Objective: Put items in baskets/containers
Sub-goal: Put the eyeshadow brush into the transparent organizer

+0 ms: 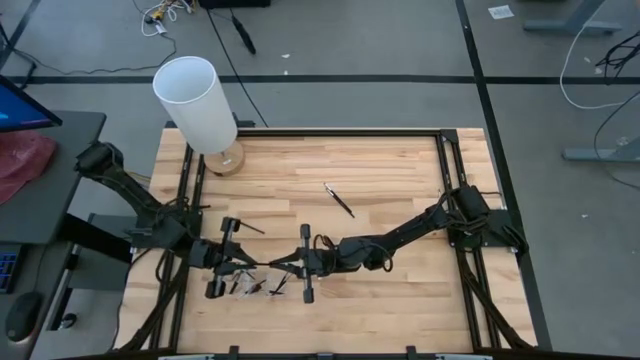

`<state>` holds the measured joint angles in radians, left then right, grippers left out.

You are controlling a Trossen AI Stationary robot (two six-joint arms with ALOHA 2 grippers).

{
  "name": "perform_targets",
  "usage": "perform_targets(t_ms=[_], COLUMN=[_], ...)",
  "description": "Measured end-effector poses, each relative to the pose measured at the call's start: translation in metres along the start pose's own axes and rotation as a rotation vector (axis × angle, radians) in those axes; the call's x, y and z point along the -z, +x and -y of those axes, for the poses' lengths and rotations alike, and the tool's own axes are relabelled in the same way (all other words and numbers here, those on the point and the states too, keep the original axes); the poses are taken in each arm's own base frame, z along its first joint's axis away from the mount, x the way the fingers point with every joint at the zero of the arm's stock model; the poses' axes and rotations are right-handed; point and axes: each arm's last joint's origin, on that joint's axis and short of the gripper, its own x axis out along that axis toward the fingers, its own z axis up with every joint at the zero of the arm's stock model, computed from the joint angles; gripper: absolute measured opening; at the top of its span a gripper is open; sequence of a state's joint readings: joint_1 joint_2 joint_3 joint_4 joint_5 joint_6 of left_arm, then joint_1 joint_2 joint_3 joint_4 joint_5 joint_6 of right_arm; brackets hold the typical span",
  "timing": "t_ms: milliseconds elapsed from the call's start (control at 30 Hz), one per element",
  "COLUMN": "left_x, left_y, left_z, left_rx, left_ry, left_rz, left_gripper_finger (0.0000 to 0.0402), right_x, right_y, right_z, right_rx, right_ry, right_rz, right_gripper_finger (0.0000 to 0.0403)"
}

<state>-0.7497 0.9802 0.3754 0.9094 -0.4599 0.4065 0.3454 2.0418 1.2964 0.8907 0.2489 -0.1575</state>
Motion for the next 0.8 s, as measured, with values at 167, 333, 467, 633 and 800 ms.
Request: perform_targets(t_ms=[167,333,467,633,800], left_x=[-0.025,-0.059,-0.074,-0.060,-0.022], left_y=[0.006,0.008,0.000,-0.013,-0.030], left_z=[0.004,0.004,0.003,0.013,0.024], left_rx=[0.031,0.115,0.151,0.126,-0.045], left_ry=[0.026,0.000,-0.074,-0.184,-0.265], left_rz=[-0.185,-0.428,-0.567,-0.655,-0.709], left_gripper_finger=[0.0021,0.0018,0.0026,0.0017,0.0026], right_x=[0.005,-0.005,-0.010,-0.008,-0.007], right_y=[-0.002,-0.009,-0.012,-0.012,-0.012], right_z=[0.003,0.010,0.010,0.011,0.010], right_rx=[0.106,0.238,0.254,0.259,0.254], right_ry=[0.036,0.029,0.062,0.078,0.088], right_rz=[-0.115,-0.226,-0.256,-0.271,-0.273], right_gripper_finger=[0.0062,0.0114,0.0139,0.0150,0.0147])
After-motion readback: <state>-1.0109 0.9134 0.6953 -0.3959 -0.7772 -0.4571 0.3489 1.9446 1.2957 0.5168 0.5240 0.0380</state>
